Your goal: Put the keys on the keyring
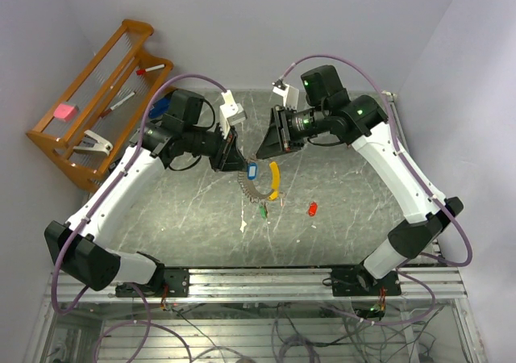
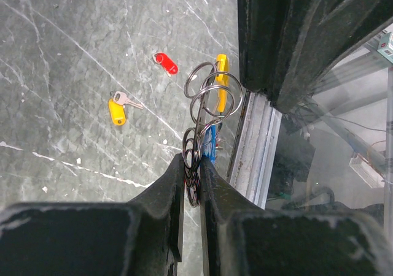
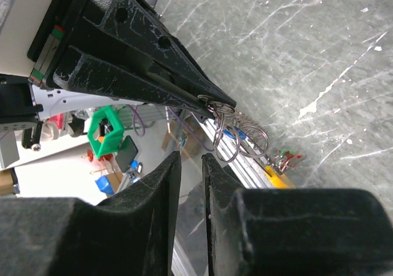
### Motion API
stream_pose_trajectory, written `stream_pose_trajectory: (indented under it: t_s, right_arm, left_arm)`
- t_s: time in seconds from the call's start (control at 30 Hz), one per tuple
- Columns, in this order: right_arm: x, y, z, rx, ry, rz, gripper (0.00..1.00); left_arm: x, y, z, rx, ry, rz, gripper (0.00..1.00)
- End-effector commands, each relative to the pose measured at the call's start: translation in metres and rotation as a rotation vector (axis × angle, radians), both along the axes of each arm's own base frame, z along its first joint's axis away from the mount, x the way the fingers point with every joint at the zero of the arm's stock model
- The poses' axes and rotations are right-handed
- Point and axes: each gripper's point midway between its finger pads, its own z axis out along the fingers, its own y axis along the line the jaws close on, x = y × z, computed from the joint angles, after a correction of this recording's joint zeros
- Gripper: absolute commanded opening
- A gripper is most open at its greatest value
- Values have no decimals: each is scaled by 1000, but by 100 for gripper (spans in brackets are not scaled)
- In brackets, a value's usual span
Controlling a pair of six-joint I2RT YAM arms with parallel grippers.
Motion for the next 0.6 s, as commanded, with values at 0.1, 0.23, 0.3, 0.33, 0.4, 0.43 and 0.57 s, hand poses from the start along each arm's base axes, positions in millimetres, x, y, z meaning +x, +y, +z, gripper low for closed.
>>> stream_pose_trajectory:
  t_s: [0.1, 0.23, 0.3, 0.33, 0.4, 0.43, 0.57]
  right_arm:
    - [7, -1, -1, -28, -5, -39, 21]
    - [9, 0, -4, -26, -6, -47, 21]
    - [10, 0, -3, -22, -12, -53, 21]
    - [10, 0, -4, -23, -11, -55, 21]
    - [12, 1, -7, -29, -5, -57, 21]
    - [12, 1, -9, -33, -4, -58, 21]
    - [13, 2, -10, -21, -7, -61, 23]
  left_arm:
    - [2, 0, 18, -28, -47, 5, 7]
    - [2, 0, 22, -34, -54, 3, 7]
    - [2, 0, 23, -34, -58, 1, 7]
    - [1, 0, 24, -36, -58, 1, 7]
    - [1, 0, 24, -39, -52, 0, 7]
    - [1, 0, 24, -41, -53, 0, 7]
    - [1, 0, 26, -42, -56, 1, 7]
